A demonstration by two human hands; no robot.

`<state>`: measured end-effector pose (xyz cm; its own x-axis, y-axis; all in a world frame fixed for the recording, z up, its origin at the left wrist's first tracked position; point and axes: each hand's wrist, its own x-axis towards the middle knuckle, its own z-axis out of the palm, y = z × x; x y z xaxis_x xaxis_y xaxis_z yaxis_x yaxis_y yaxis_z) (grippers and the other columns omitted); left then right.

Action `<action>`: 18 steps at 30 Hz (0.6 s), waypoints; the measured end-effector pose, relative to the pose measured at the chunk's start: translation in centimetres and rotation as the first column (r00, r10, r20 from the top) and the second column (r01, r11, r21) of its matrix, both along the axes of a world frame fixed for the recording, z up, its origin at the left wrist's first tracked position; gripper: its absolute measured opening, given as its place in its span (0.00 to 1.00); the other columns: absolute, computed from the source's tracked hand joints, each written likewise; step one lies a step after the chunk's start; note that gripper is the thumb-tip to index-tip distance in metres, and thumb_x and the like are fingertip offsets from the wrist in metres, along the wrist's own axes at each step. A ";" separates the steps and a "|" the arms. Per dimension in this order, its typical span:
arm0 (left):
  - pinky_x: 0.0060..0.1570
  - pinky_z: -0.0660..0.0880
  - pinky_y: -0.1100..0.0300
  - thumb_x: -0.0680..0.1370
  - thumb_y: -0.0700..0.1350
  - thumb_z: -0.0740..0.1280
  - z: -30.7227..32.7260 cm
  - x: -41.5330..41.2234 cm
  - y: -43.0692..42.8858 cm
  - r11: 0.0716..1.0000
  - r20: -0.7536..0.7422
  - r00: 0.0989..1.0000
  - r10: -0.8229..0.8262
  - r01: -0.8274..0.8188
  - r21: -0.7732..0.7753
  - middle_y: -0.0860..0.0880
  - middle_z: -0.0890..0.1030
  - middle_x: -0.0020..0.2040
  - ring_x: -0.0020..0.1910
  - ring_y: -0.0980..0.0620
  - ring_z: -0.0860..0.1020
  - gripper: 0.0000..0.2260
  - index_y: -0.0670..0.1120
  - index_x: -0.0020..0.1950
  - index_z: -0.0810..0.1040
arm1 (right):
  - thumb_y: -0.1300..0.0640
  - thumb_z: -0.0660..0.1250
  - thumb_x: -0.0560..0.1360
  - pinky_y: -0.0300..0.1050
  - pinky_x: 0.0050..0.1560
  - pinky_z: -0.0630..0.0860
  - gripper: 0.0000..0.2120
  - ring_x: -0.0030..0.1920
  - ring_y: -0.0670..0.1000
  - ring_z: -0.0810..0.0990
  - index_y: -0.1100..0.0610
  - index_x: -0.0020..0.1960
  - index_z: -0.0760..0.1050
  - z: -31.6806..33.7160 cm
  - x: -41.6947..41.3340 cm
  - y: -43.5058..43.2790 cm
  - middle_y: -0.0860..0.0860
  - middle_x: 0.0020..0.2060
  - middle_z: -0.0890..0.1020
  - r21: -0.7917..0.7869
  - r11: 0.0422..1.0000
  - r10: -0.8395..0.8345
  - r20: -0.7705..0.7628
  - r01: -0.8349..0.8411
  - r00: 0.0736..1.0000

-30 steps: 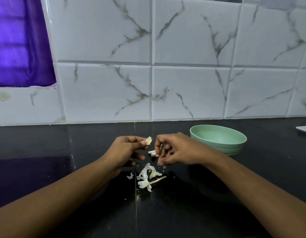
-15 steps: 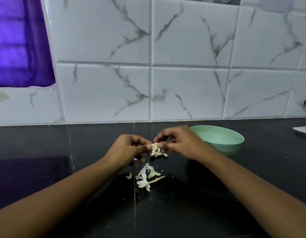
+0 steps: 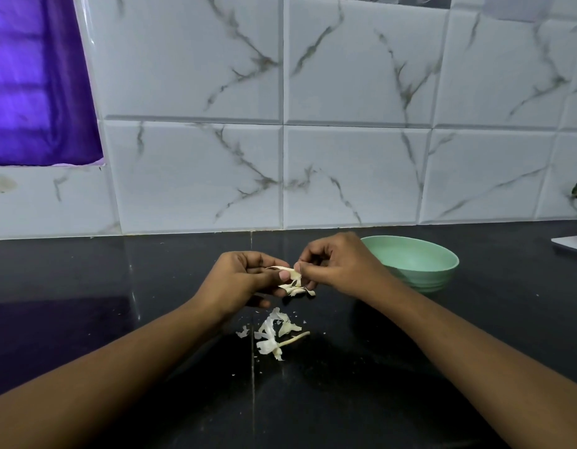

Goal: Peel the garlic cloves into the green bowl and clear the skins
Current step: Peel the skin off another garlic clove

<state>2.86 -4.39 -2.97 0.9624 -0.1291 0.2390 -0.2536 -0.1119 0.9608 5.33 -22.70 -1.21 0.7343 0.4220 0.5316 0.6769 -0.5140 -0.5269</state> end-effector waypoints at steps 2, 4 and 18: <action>0.26 0.74 0.65 0.73 0.37 0.71 0.1 0.0 0.0 1.000 0.008 1.000 -0.003 0.003 0.002 0.46 0.85 0.38 0.33 0.55 0.82 0.04 0.41 0.47 0.82 | 0.61 0.69 0.73 0.32 0.34 0.72 0.05 0.30 0.44 0.82 0.58 0.39 0.80 0.1 -0.1 -0.1 0.51 0.29 0.83 -0.066 0.998 0.005 0.077 0.000 0.997; 0.27 0.74 0.65 0.73 0.37 0.71 0.1 -0.1 0.1 1.000 0.016 1.000 -0.004 0.004 0.007 0.46 0.85 0.39 0.33 0.55 0.82 0.04 0.41 0.47 0.82 | 0.59 0.68 0.74 0.31 0.33 0.72 0.06 0.30 0.43 0.82 0.56 0.39 0.79 0.0 0.0 0.0 0.50 0.29 0.83 -0.098 0.995 0.008 0.115 0.003 0.993; 0.27 0.74 0.65 0.72 0.38 0.72 0.3 -0.1 0.3 0.993 0.137 0.991 -0.012 -0.004 0.116 0.47 0.84 0.35 0.32 0.56 0.81 0.05 0.43 0.47 0.82 | 0.59 0.65 0.77 0.46 0.31 0.79 0.08 0.25 0.46 0.76 0.55 0.39 0.74 -0.6 0.6 0.5 0.50 0.28 0.75 0.202 0.979 0.020 -0.291 0.041 0.956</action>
